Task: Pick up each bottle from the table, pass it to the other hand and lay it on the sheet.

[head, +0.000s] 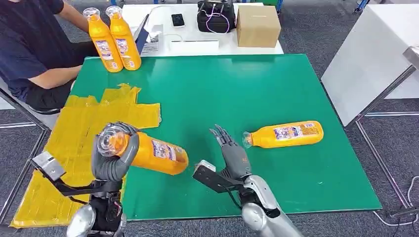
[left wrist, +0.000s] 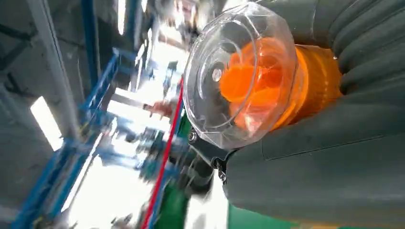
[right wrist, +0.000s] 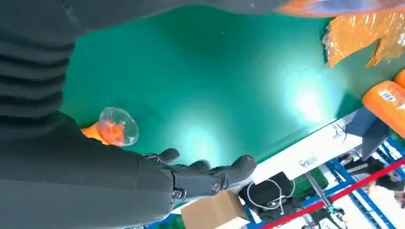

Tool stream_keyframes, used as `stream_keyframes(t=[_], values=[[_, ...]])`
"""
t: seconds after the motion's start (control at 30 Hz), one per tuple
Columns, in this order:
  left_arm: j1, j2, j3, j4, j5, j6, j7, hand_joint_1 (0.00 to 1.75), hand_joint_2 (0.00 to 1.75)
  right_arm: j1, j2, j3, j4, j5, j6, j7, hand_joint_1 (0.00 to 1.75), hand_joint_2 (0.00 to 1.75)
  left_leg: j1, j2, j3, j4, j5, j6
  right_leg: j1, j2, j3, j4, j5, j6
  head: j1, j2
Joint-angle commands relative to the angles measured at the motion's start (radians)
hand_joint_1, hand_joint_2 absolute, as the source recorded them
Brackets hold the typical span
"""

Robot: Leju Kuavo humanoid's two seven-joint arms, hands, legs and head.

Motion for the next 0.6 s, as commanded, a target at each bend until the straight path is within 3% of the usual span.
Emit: stream_keyframes(t=[0.03, 0.13, 0.23, 0.33, 0.43, 0.5, 0.6], values=[[-0.013, -0.013, 0.040, -0.001, -0.018, 0.011, -0.001, 1.75, 1.75, 0.006, -0.031, -0.038, -0.026, 0.003, 0.012, -0.003, 0.00, 0.00, 0.000, 0.000, 0.004, 0.000, -0.002, 0.000, 0.000, -0.001, 0.004, 0.000, -0.002, 0.000, 0.000, 0.000], [-0.013, -0.013, 0.040, -0.001, -0.018, 0.011, -0.001, 1.75, 1.75, 0.006, -0.031, -0.038, -0.026, 0.003, 0.012, -0.003, 0.00, 0.00, 0.000, 0.000, 0.004, 0.000, -0.001, 0.000, 0.000, -0.001, 0.004, -0.001, -0.001, 0.000, 0.001, 0.000], [-0.018, -0.023, 0.091, -0.014, -0.425, 0.157, -0.028, 1.75, 1.75, 0.044, -0.040, -0.081, -0.086, 0.048, 0.031, -0.009, 0.00, 0.00, 0.000, -0.001, 0.001, 0.000, 0.000, 0.000, 0.000, -0.001, 0.002, 0.000, -0.001, 0.000, 0.000, 0.000], [-0.009, -0.029, 0.189, -0.023, -0.808, 0.204, 0.019, 1.75, 1.75, 0.120, -0.070, -0.164, -0.188, 0.095, 0.048, -0.006, 0.00, 0.00, 0.000, -0.001, 0.004, 0.000, -0.002, -0.001, 0.000, -0.002, 0.005, 0.000, -0.002, 0.000, 0.000, 0.000], [0.015, -0.036, 0.249, -0.017, -1.155, 0.174, 0.061, 1.75, 1.75, 0.187, -0.080, -0.282, -0.278, 0.135, 0.080, 0.000, 0.00, 0.00, -0.001, -0.003, 0.002, -0.001, 0.000, 0.000, -0.001, -0.003, 0.003, 0.000, -0.002, 0.000, 0.000, 0.000], [0.011, -0.041, 0.243, 0.009, -1.314, 0.141, 0.091, 1.75, 1.75, 0.179, -0.104, -0.330, -0.298, 0.140, 0.098, 0.001, 0.00, 0.00, 0.000, -0.003, 0.004, 0.000, -0.002, 0.000, 0.000, -0.003, 0.005, -0.001, -0.003, 0.000, 0.000, 0.000], [-0.020, 0.021, 0.191, 0.114, -1.504, 0.115, 0.160, 1.75, 1.75, 0.143, -0.115, -0.386, -0.297, 0.141, 0.134, 0.009, 0.00, 0.00, -0.001, -0.001, 0.002, -0.001, 0.000, 0.000, -0.001, -0.002, 0.002, 0.000, -0.001, 0.000, 0.000, 0.000]])
